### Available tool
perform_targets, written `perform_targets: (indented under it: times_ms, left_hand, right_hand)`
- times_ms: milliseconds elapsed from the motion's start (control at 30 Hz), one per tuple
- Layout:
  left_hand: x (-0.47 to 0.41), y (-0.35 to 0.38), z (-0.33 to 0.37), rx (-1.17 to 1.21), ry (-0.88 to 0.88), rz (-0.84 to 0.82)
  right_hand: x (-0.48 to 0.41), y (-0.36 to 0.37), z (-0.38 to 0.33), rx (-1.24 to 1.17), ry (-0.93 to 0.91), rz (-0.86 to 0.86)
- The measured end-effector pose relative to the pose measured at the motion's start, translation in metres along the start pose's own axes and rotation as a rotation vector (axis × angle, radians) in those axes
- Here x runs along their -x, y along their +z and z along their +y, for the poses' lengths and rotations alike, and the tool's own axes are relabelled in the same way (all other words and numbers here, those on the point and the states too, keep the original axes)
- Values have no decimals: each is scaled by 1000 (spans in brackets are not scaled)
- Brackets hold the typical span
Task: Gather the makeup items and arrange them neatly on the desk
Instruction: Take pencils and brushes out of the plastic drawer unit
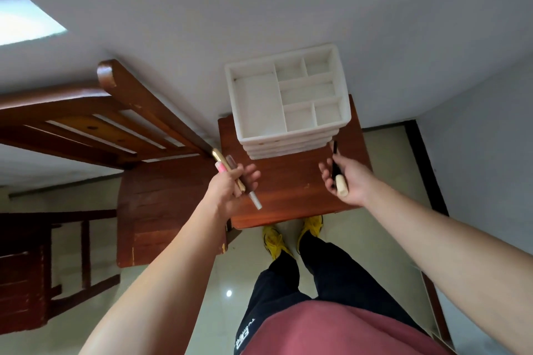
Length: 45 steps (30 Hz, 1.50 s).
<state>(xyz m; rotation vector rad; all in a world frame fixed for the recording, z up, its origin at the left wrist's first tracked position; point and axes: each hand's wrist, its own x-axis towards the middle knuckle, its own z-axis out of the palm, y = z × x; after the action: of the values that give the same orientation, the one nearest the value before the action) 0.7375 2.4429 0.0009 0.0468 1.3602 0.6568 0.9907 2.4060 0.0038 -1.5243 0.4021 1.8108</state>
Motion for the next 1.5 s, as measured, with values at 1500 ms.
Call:
perform_targets:
  times_ms: [1500]
  left_hand:
    - [592,-377,-541,849,775,955]
  right_hand:
    - [336,-32,672,2356,809,-1393]
